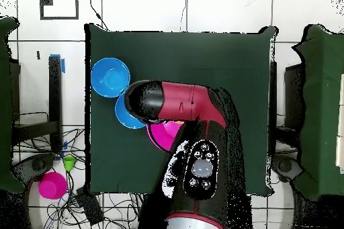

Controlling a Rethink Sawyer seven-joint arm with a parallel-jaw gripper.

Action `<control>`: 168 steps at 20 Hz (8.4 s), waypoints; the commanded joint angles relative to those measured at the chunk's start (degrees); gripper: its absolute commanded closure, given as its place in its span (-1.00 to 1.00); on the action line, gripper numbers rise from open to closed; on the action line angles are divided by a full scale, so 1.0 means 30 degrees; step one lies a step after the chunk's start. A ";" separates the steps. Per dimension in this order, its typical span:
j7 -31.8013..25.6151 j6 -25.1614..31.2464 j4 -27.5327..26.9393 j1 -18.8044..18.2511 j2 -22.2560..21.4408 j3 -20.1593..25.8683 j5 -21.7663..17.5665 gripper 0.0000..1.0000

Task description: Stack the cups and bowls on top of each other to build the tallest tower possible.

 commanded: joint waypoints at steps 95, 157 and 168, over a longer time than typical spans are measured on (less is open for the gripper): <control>0.7594 0.3643 -0.0641 0.5153 0.0237 -0.1940 0.4401 -1.00; 1.3500 -0.2433 -0.3756 0.7003 0.9147 -0.4848 0.9559 -1.00; 1.3055 -0.0692 -0.5431 0.5994 0.9667 -0.4936 0.9491 -1.00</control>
